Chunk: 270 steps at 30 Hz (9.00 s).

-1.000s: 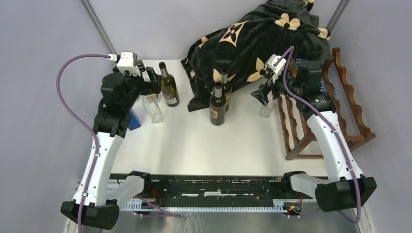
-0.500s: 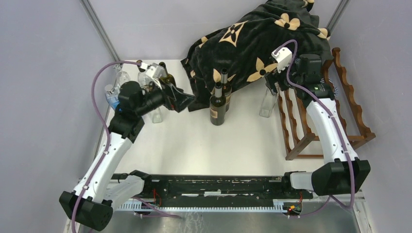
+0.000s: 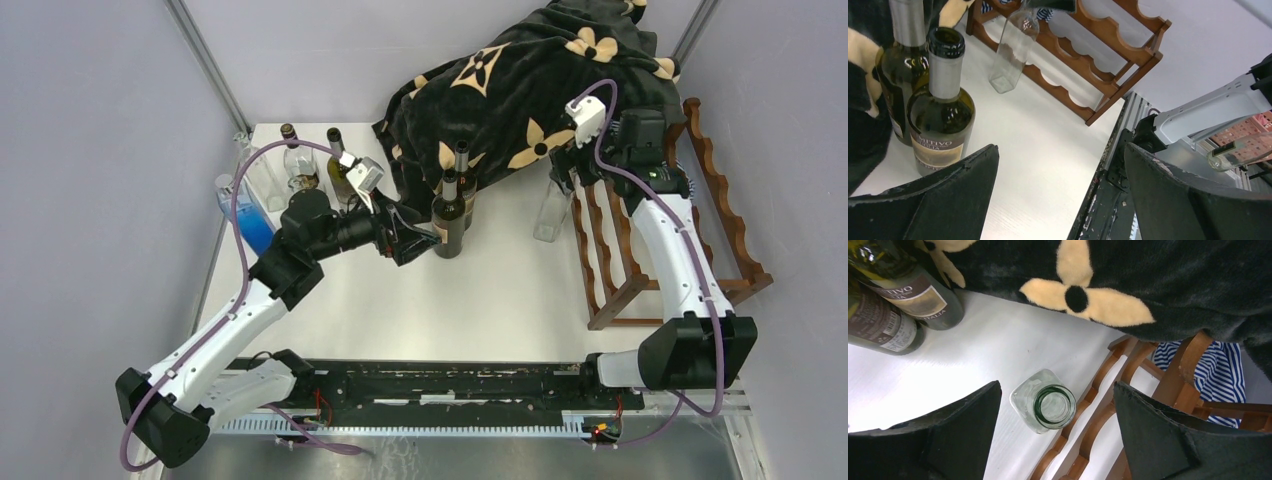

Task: Put the wine bottle on the wine rack
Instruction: Move the wine rack to the corner of the board, then pick up the wine bottle from the center of the board.

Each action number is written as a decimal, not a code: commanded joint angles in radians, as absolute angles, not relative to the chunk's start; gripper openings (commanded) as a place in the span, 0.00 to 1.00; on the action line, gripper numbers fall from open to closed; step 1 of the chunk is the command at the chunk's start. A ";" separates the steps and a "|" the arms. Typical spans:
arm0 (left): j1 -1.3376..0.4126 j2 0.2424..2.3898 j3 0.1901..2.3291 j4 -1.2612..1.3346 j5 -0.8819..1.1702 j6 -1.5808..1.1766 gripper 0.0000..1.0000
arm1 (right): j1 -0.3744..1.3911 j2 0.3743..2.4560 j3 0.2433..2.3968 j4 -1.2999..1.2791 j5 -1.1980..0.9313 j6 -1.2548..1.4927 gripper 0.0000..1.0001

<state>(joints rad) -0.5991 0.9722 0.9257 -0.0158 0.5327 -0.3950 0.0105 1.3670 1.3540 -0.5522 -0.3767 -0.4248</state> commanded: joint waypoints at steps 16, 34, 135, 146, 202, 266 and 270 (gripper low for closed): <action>-0.614 0.921 0.844 0.084 0.493 -0.418 0.99 | -0.151 1.465 1.612 -0.593 -0.299 -0.413 0.78; -0.614 0.898 0.827 0.054 0.484 -0.387 0.99 | -0.152 1.561 1.539 -0.646 -0.365 -0.428 0.37; -0.641 0.897 0.798 0.125 0.521 -0.396 1.00 | -0.006 1.290 1.448 -0.882 -0.960 -1.195 0.98; -0.647 0.857 0.751 0.144 0.515 -0.414 0.99 | 0.069 1.507 1.622 -0.945 -0.799 -1.126 0.76; -1.164 1.373 0.619 0.826 -0.144 0.066 1.00 | 0.285 1.144 1.265 -0.871 -1.138 -0.794 0.00; -1.301 1.132 0.598 0.798 -1.056 -0.911 0.02 | 0.661 1.170 0.953 -0.332 -0.644 -0.420 0.94; -1.305 1.156 0.633 0.782 -1.060 -0.927 0.02 | 0.660 1.169 0.964 -0.325 -0.599 -0.403 0.57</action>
<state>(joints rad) -1.2949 1.1503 0.5514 0.7235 -0.9512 -0.8421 0.6548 1.1751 0.9508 -0.4004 -0.6716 -0.4526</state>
